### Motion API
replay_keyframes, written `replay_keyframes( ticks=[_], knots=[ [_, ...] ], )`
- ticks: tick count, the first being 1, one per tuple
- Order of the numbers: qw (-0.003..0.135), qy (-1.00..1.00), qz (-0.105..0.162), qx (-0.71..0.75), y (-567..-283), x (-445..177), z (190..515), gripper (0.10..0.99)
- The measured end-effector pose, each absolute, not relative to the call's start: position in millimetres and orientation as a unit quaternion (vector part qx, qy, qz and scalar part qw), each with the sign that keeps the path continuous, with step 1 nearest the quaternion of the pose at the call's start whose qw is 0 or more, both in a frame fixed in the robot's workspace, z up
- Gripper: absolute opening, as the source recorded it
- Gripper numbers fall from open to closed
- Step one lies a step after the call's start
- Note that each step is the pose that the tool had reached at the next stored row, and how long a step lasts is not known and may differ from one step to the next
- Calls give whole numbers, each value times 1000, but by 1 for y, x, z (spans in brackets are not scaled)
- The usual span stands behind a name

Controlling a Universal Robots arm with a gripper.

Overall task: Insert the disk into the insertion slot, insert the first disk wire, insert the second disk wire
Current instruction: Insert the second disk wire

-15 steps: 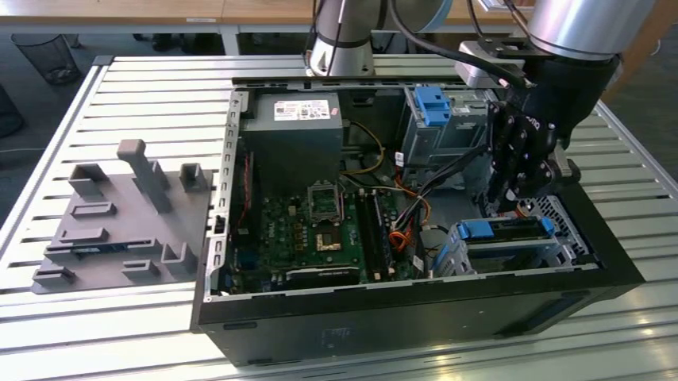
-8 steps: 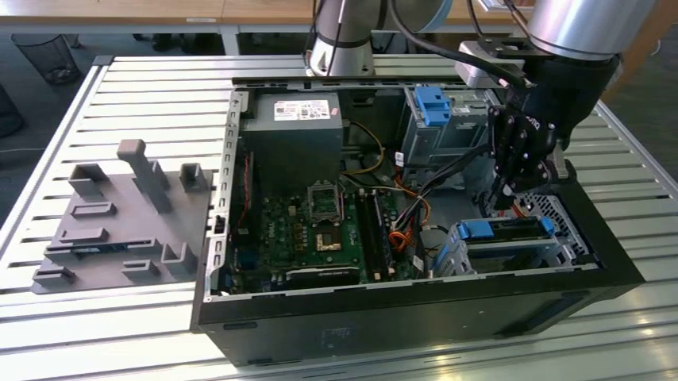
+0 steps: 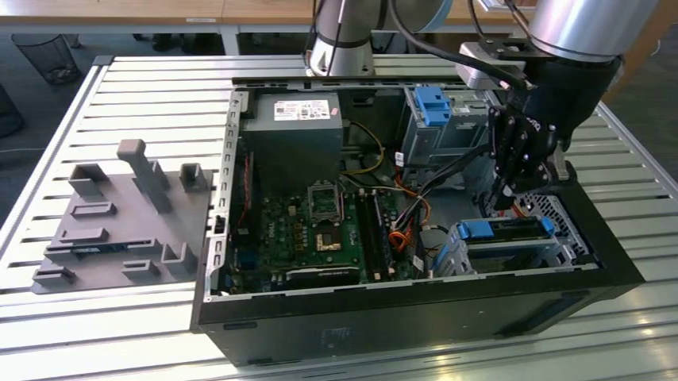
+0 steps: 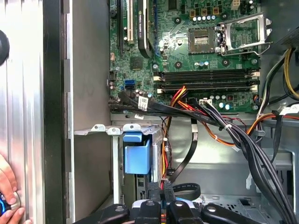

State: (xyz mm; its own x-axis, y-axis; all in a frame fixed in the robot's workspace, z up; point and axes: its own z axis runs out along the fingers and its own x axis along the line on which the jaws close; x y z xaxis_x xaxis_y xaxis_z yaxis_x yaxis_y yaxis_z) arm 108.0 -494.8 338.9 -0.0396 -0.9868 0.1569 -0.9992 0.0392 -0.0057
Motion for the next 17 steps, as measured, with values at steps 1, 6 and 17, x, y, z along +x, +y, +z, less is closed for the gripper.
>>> replay_keyframes(
  ticks=[1, 6, 17],
  knots=[
    [52, -719, 54, 691, -496, 108, 339, 145],
    [42, -720, 43, 692, -503, 108, 339, 145],
    [16, -721, 24, 693, -520, 108, 339, 145]
  ],
)
